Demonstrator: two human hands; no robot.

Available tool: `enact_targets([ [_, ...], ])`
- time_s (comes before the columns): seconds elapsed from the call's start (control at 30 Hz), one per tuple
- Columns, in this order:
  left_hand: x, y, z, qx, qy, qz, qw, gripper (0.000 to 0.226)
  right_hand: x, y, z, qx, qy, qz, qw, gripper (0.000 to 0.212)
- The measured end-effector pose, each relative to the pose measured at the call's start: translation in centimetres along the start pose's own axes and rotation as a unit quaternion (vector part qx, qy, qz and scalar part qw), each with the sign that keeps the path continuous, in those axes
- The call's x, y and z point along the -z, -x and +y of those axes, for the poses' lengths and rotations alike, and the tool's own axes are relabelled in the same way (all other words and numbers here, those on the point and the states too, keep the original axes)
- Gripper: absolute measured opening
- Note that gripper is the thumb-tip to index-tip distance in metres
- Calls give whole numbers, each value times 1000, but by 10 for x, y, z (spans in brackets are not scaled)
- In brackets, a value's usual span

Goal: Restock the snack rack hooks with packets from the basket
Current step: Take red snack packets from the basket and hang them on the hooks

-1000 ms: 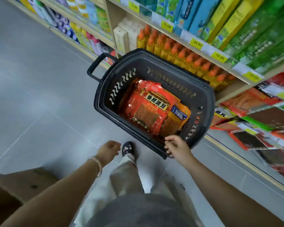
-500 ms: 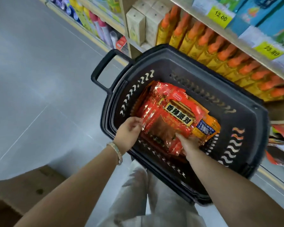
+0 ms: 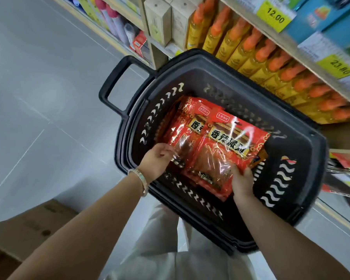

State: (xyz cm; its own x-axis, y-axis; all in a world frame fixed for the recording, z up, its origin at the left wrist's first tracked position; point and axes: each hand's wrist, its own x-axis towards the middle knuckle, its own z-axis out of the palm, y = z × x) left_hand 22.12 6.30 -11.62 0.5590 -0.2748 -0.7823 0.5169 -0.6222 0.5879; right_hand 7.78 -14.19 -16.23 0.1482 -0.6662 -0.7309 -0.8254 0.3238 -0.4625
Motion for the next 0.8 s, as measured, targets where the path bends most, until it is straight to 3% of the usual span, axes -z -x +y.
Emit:
enact_targets([
  [0.07, -1, -2, 0, 9, -18, -1, 1000, 17, 11, 7, -12, 5, -27, -36, 999, 18],
  [0.1, -1, -2, 1, 16, -26, -7, 1000, 27, 16, 10, -18, 3, -44, -54, 998, 12],
  [0.27, 3, -2, 11, 78, 37, -77, 993, 76, 17, 28, -40, -73, -139, -204, 966, 31],
  [0.3, 5, -3, 11, 83, 54, -94, 991, 74, 12, 31, -41, -86, -132, -239, 958, 36],
  [0.37, 6, -4, 8, 81, 92, -97, 988, 47, -2, 33, -41, -86, -77, -283, 952, 53],
  [0.43, 8, -5, 5, 66, 91, -44, 993, 21, -16, 29, -40, -44, -12, -260, 964, 47],
  [0.53, 13, -7, 2, 58, 73, 51, 994, 12, -29, 8, -37, 27, 39, -130, 990, 25],
  [0.63, 18, -8, -1, 69, 74, 87, 991, 27, -35, -17, -30, 13, 66, -25, 997, 58],
  [0.8, 16, -10, 1, 67, 67, 72, 993, 28, -52, -43, -27, -63, 164, -19, 984, 111],
])
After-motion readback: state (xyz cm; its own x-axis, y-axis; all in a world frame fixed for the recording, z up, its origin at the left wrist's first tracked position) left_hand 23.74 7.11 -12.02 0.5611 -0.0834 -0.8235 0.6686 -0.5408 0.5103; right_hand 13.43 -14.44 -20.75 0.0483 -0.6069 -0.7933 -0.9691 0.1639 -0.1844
